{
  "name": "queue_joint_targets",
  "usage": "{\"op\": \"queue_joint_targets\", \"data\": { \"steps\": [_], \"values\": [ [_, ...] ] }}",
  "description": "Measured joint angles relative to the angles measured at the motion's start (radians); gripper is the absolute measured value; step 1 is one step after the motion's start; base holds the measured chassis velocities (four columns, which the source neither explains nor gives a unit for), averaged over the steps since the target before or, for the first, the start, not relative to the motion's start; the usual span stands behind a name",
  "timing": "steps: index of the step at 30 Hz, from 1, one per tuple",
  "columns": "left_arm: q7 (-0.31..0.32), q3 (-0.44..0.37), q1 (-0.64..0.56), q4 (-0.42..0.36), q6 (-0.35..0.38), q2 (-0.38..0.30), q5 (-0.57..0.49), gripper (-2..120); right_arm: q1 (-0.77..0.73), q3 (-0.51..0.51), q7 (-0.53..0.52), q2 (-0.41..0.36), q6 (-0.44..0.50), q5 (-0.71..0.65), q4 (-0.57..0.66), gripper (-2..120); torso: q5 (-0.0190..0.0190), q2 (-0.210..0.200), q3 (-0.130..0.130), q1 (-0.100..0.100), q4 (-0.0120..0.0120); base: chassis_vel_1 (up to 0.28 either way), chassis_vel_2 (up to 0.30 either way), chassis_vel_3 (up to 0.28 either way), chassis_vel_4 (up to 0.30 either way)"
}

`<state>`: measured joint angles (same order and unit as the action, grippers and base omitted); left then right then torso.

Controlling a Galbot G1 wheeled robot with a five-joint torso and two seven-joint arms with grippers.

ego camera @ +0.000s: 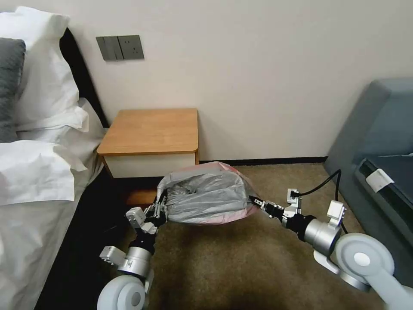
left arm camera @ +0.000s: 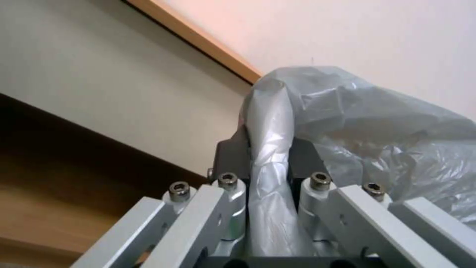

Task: Pick up the garbage bag from the table and place it over the trash can.

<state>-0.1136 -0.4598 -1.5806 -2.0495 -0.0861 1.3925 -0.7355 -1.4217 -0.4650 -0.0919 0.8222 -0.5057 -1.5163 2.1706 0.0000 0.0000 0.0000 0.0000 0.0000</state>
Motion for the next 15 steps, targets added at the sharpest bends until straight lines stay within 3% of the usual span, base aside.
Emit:
{"op": "queue_joint_targets", "data": {
  "steps": [5,15],
  "values": [
    [0.003,-0.001,0.004,-0.005,0.014,0.0,-0.029,9,-0.001,0.02,-0.001,0.017,-0.006,0.006,-0.014,0,-0.0001,0.0,0.0,0.0,0.0,0.0,0.0,0.0,0.0],
    [0.041,-0.003,0.009,-0.019,0.054,-0.002,-0.074,9,-0.014,0.029,0.076,0.058,0.014,0.173,-0.032,0,0.0,0.0,0.0,0.0,0.0,0.0,0.0,0.0,0.0]
  ]
}}
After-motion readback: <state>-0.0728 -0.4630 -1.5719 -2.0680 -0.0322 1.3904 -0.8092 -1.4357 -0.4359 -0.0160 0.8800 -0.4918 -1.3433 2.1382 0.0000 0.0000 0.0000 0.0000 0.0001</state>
